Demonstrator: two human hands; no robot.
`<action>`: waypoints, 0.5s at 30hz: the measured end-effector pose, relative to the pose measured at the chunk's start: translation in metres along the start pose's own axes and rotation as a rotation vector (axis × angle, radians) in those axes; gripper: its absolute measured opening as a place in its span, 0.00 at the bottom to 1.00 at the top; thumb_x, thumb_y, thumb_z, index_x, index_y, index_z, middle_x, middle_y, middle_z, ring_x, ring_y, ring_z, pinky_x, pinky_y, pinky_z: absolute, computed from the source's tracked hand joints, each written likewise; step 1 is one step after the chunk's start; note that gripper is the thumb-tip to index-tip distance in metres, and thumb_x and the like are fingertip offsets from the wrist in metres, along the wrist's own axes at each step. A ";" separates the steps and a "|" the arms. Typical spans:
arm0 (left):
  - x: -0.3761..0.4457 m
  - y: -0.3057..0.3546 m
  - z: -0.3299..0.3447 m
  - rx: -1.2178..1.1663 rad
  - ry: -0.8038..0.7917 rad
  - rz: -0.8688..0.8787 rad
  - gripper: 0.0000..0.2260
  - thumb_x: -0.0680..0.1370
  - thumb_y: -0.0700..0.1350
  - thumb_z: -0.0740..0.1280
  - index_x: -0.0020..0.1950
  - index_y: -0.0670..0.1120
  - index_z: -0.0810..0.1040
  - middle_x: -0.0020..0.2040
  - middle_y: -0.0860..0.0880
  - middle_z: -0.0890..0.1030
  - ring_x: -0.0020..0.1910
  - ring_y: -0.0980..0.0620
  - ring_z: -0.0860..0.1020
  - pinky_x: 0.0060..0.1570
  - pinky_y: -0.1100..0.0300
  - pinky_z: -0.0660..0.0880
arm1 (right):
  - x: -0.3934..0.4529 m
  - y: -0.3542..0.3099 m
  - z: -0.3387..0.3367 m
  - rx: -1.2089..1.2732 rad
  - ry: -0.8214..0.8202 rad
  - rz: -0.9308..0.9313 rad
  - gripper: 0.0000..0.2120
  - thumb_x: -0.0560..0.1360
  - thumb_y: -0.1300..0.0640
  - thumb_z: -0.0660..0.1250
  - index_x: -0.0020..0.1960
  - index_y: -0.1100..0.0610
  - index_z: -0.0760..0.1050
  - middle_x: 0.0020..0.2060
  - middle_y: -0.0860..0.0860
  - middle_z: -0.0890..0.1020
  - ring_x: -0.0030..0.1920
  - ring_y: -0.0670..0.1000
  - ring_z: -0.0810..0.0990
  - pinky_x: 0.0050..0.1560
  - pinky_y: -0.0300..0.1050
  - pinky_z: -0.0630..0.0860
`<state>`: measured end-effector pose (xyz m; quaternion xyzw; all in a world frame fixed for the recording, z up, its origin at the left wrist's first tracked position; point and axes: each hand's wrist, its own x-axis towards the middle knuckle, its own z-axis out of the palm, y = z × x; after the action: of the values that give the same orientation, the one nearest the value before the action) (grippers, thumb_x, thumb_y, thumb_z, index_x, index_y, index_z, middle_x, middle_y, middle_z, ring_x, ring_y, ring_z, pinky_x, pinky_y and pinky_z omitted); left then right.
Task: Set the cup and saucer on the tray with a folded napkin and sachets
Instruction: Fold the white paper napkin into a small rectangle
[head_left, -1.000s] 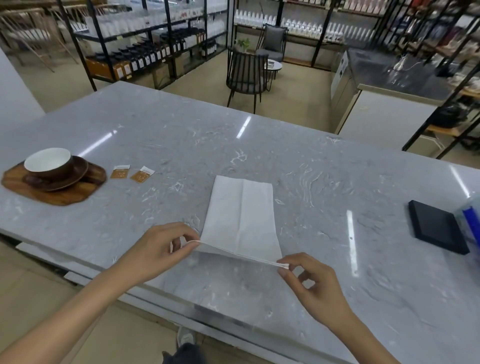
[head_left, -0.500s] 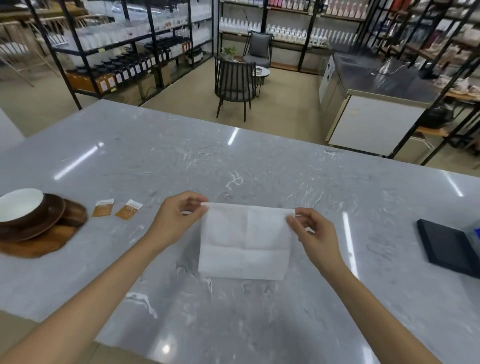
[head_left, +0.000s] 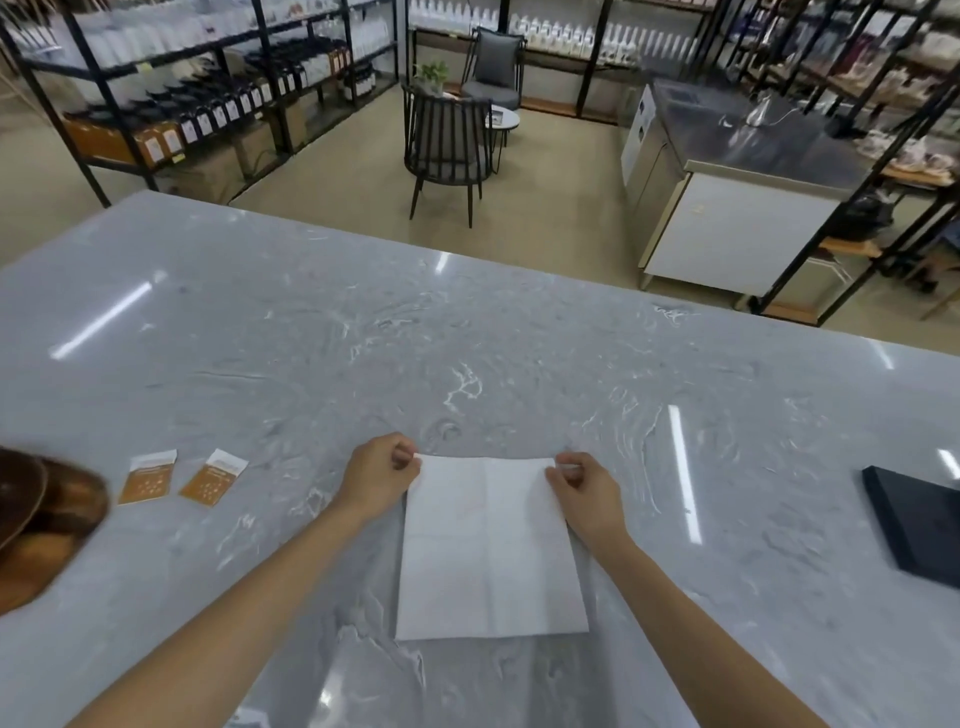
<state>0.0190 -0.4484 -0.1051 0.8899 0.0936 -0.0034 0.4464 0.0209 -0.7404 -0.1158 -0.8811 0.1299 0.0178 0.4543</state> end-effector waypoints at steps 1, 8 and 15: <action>0.001 -0.001 0.000 0.019 -0.003 0.004 0.03 0.74 0.39 0.74 0.46 0.41 0.84 0.42 0.43 0.87 0.43 0.46 0.85 0.50 0.58 0.79 | 0.000 0.001 0.001 -0.037 0.014 -0.009 0.13 0.78 0.51 0.70 0.61 0.53 0.79 0.38 0.40 0.82 0.40 0.39 0.79 0.39 0.30 0.70; 0.004 -0.011 0.003 0.043 0.003 0.001 0.04 0.73 0.42 0.75 0.46 0.44 0.84 0.40 0.48 0.85 0.38 0.50 0.83 0.47 0.54 0.81 | -0.007 0.010 0.008 -0.086 0.089 -0.063 0.13 0.78 0.50 0.69 0.60 0.54 0.79 0.39 0.44 0.83 0.41 0.45 0.82 0.44 0.48 0.81; -0.006 0.011 0.022 0.504 0.068 0.219 0.14 0.75 0.46 0.68 0.61 0.48 0.78 0.56 0.47 0.77 0.57 0.45 0.76 0.44 0.51 0.79 | -0.030 0.003 0.008 -0.266 0.084 -0.189 0.21 0.79 0.52 0.68 0.70 0.57 0.71 0.67 0.55 0.73 0.56 0.55 0.81 0.55 0.52 0.81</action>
<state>0.0164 -0.4736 -0.1095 0.9773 0.0079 0.0517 0.2054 -0.0086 -0.7296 -0.1185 -0.9418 0.0617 -0.0450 0.3274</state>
